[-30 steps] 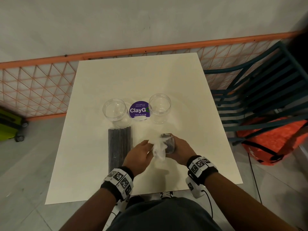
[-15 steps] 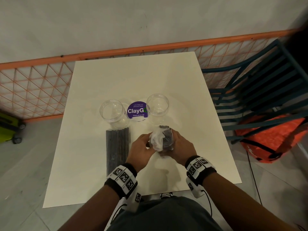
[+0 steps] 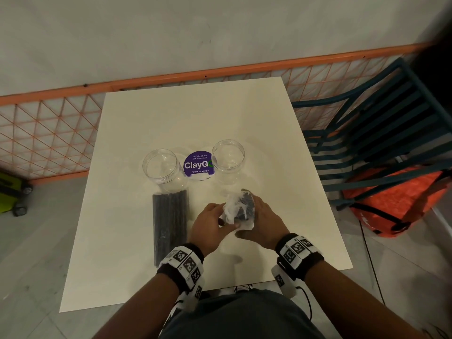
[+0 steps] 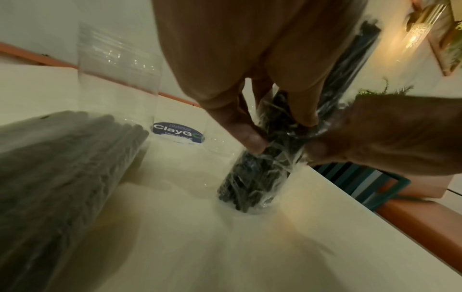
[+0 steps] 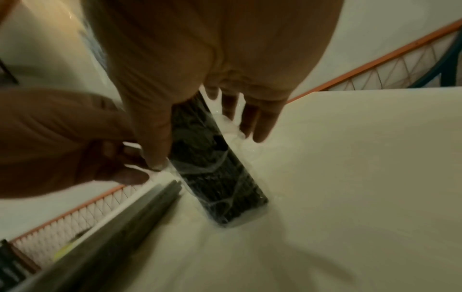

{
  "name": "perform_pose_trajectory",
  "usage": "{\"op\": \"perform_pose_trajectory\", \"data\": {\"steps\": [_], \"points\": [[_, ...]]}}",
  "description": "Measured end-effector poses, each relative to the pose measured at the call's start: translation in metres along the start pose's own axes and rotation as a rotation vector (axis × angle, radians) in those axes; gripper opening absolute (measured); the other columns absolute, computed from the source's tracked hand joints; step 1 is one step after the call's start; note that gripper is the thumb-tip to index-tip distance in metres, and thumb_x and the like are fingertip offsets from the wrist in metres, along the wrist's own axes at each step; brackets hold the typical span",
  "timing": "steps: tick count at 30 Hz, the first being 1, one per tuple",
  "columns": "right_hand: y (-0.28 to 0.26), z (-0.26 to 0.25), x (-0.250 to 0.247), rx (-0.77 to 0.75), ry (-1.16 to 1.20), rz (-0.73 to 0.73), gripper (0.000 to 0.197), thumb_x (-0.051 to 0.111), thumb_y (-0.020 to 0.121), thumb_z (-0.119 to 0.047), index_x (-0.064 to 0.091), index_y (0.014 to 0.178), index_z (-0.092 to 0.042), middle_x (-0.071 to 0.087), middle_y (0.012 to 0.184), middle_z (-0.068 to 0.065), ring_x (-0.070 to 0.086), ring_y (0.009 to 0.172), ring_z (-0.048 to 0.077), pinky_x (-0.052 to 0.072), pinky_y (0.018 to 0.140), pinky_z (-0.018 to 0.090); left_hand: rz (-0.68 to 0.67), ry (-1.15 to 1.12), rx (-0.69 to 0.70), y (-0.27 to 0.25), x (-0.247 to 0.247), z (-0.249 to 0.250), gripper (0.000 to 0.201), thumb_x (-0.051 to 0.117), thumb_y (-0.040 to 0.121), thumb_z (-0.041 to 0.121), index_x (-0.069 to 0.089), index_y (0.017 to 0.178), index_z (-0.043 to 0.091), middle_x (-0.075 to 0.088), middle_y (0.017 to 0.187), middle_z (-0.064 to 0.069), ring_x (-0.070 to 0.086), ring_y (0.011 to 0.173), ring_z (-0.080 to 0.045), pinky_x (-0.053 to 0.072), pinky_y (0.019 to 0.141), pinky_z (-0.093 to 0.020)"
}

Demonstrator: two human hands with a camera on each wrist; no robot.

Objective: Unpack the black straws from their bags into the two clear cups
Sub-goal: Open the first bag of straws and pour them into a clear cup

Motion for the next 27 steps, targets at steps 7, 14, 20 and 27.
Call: {"op": "perform_pose_trajectory", "data": {"steps": [7,14,20,27], "points": [[-0.011,-0.018,-0.01,-0.041,0.023,0.089,0.05,0.066,0.089,-0.036,0.05,0.135,-0.026,0.064,0.128,-0.004,0.063,0.11,0.021,0.046,0.086,0.023,-0.029,-0.045,0.053,-0.002,-0.005,0.005,0.075,0.063,0.08,0.045,0.038,0.148,0.026,0.052,0.145,0.004,0.055,0.125,-0.016,0.05,0.101,-0.039],[-0.005,-0.028,-0.012,0.01,0.02,0.023,0.053,0.068,0.086,-0.029,0.048,0.134,-0.017,0.063,0.127,0.004,0.062,0.109,0.027,0.041,0.082,0.024,-0.11,0.073,-0.046,0.005,-0.004,0.002,0.072,0.048,0.074,0.081,0.064,0.117,0.027,0.071,0.115,0.003,0.067,0.104,-0.016,0.056,0.087,-0.041],[0.0,-0.024,-0.009,-0.001,-0.017,0.019,0.057,0.068,0.085,-0.033,0.045,0.136,-0.021,0.063,0.126,0.001,0.061,0.11,0.024,0.041,0.081,0.023,-0.129,0.209,-0.038,0.01,-0.002,-0.003,0.075,0.039,0.075,0.078,0.066,0.114,0.02,0.071,0.109,-0.005,0.066,0.101,-0.023,0.054,0.088,-0.043],[0.001,-0.027,-0.016,-0.019,-0.207,-0.063,0.046,0.064,0.086,-0.038,0.055,0.126,-0.019,0.061,0.126,0.003,0.046,0.124,0.025,0.035,0.089,0.023,-0.089,0.064,-0.039,0.005,0.003,0.001,0.054,0.06,0.088,0.054,0.057,0.127,0.016,0.066,0.124,-0.008,0.061,0.114,-0.024,0.049,0.095,-0.036]]}}
Point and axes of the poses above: each hand's wrist, its own y-axis towards the middle knuckle, its own x-axis out of the palm, z = x × y, the point moved 2 cm from there along y, towards the middle knuckle
